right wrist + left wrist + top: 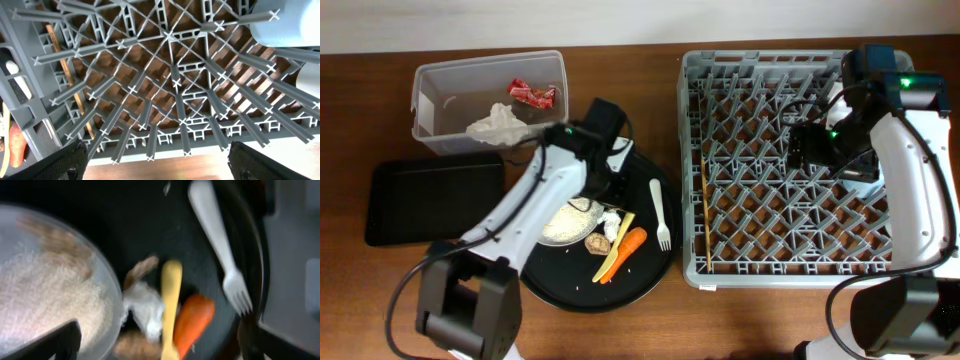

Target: Sort waste into correct bins and load items into the dishwasher rack

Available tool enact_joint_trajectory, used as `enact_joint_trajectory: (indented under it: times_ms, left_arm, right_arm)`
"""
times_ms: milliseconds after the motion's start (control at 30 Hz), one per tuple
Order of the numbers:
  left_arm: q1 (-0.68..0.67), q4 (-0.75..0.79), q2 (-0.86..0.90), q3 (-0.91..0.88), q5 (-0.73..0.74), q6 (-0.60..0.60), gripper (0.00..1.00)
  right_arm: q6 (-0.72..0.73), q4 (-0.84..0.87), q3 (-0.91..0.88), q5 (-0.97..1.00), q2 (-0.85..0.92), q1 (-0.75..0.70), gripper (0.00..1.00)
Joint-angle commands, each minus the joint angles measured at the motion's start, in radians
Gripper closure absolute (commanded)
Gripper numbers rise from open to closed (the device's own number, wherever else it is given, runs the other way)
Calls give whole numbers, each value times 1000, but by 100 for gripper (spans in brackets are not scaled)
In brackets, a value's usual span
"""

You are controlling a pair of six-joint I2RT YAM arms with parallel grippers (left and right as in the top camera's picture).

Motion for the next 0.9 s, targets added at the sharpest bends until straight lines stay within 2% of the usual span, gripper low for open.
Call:
enact_joint_trajectory:
  times_ms: [0, 133, 200, 233, 267, 333, 400, 433, 467, 567, 700, 733, 800, 833, 867]
  left_arm:
    - [-90, 73, 9, -106, -1, -43, 5]
    - [-106, 95, 9, -167, -140, -91, 11]
    - [-106, 103, 9, -169, -156, -101, 11]
    - [-106, 103, 9, -177, -156, -101, 23]
    - [-106, 115, 9, -198, -156, -104, 29]
    - [-108, 147, 10, -211, -168, -108, 31]
    - [-108, 170, 11, -211, -206, -119, 41]
    - [-108, 177, 11, -211, -206, -119, 51]
    - [-108, 179, 12, -211, -206, -119, 57]
    - [-108, 185, 28, -222, -206, -119, 57]
    - [-113, 194, 66, -222, -206, -119, 65]
    - [-114, 199, 66, -222, -205, -119, 70]
    - [-115, 200, 66, -222, -206, -119, 88]
    - [-115, 199, 66, -221, -206, -119, 99]
    - [-115, 191, 61, -216, -205, -119, 99]
  right_arm:
    - [-4, -1, 16, -2, -21, -2, 7]
    - [-4, -8, 16, -2, -21, -2, 7]
    - [-4, -9, 16, -2, -21, -2, 7]
    - [-4, -9, 16, -2, -21, -2, 7]
    - [-4, -9, 16, -2, -21, -2, 7]
    - [-4, -11, 16, -2, -21, -2, 7]
    - [-4, -14, 16, -2, -21, -2, 7]
    - [-4, -15, 16, -2, -21, -2, 7]
    - [-4, -16, 16, -2, -21, -2, 7]
    - [-4, -16, 16, -2, -21, -2, 7]
    - [-4, -16, 16, -2, -21, -2, 8]
    - [-4, -16, 16, -2, -21, -2, 8]
    - [-4, -16, 16, -2, -21, -2, 8]
    - [-4, -16, 16, -2, -21, -2, 8]
    - [-4, -16, 16, -2, -21, -2, 8]
